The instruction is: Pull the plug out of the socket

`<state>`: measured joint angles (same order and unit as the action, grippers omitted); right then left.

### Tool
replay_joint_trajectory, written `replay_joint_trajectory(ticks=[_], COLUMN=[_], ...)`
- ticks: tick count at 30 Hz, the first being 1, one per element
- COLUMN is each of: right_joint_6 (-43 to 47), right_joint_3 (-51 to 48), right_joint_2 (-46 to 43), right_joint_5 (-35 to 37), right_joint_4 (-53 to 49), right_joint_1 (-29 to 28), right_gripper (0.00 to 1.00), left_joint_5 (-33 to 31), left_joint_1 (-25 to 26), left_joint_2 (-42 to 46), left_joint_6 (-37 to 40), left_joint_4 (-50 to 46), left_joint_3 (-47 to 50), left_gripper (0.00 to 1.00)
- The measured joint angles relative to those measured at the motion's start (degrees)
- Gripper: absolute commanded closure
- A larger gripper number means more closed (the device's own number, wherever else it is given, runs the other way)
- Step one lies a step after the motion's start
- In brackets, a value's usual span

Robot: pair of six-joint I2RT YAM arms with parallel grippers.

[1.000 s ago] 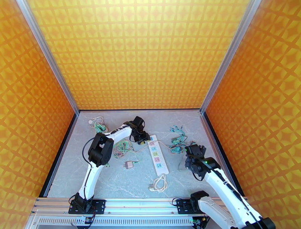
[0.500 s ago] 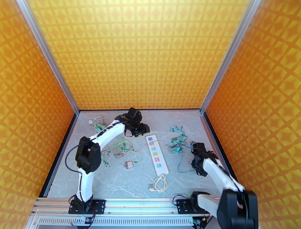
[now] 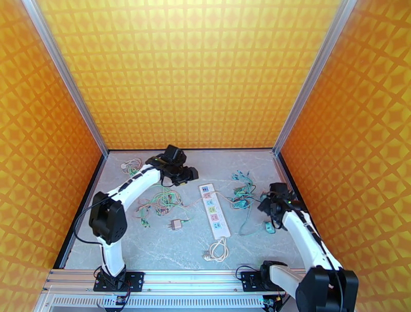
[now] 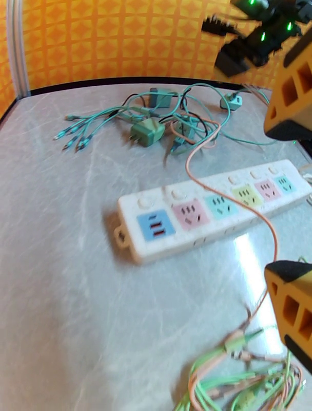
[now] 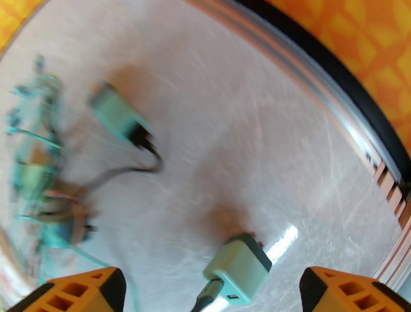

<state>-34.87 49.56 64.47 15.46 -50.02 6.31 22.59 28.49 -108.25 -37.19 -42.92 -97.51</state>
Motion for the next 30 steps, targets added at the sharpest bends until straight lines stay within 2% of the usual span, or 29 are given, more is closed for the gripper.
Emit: replay_joint_trajectory(ticks=[6, 16, 22, 30], right_joint_6=[0.26, -0.68, -0.31, 3.8], right_joint_3=[4.28, 7.3, 10.97, 17.29], right_joint_2=[-1.18, -0.63, 5.79, 16.76], right_joint_5=[-1.99, -7.13, -10.82, -16.37], right_joint_4=[-3.19, 0.13, 5.31, 11.17], right_joint_1=[-2.23, -15.82, -23.1, -27.45], right_gripper=[0.02, 0.01, 0.01, 0.01], left_joint_5=[-0.68, -2.21, -6.03, -12.39], left_joint_1=[-2.86, -8.74, -12.79, -18.56], left_joint_2=[3.85, 9.31, 13.18, 16.41], left_joint_6=[1.25, 3.45, 4.81, 5.14], left_joint_4=[-0.24, -1.14, -3.87, -8.07], left_joint_3=[3.34, 12.72, 18.32, 20.59], left_gripper=[0.26, 0.26, 0.28, 0.29])
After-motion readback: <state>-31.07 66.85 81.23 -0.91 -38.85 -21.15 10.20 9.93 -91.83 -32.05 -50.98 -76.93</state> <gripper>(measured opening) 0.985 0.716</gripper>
